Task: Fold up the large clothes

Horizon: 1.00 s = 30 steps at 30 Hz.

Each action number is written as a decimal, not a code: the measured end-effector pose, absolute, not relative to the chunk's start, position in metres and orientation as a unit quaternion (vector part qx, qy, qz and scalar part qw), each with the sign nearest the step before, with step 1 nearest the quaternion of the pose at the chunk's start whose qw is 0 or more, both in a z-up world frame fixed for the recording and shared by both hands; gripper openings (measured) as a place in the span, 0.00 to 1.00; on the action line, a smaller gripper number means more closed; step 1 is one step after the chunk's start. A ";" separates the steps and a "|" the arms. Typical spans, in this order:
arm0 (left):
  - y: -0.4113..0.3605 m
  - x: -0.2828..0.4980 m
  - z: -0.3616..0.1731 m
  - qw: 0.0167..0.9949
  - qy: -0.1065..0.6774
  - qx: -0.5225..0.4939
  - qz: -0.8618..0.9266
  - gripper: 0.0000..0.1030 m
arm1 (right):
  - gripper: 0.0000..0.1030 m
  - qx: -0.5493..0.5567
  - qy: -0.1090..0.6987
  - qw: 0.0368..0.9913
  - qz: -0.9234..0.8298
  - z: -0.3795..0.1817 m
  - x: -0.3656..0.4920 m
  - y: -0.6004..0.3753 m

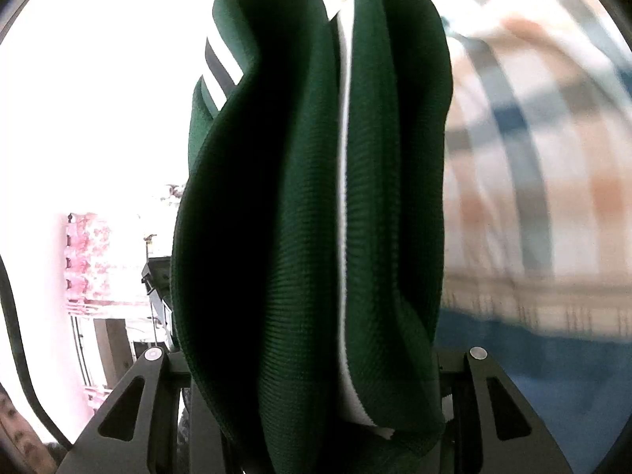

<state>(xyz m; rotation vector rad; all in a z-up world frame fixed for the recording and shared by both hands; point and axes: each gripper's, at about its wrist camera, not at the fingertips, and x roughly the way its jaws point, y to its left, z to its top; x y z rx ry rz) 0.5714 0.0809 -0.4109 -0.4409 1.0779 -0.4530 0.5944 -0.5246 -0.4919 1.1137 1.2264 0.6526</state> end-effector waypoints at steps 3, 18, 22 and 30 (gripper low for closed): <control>0.083 0.610 -0.437 0.809 0.512 -0.202 -0.207 0.95 | 0.42 0.483 0.543 0.627 0.281 -0.505 0.656 -0.506; 0.071 0.649 -0.538 0.822 0.535 -0.124 -0.150 0.99 | 0.85 0.311 0.628 0.700 0.137 -0.566 0.755 -0.495; 0.064 0.632 -0.510 0.842 0.528 -0.076 -0.079 0.99 | 0.91 0.185 0.625 0.758 0.037 -0.515 0.742 -0.459; 0.048 0.538 -0.440 0.860 0.509 0.026 0.041 1.00 | 0.92 0.015 0.618 0.782 -0.076 -0.471 0.700 -0.410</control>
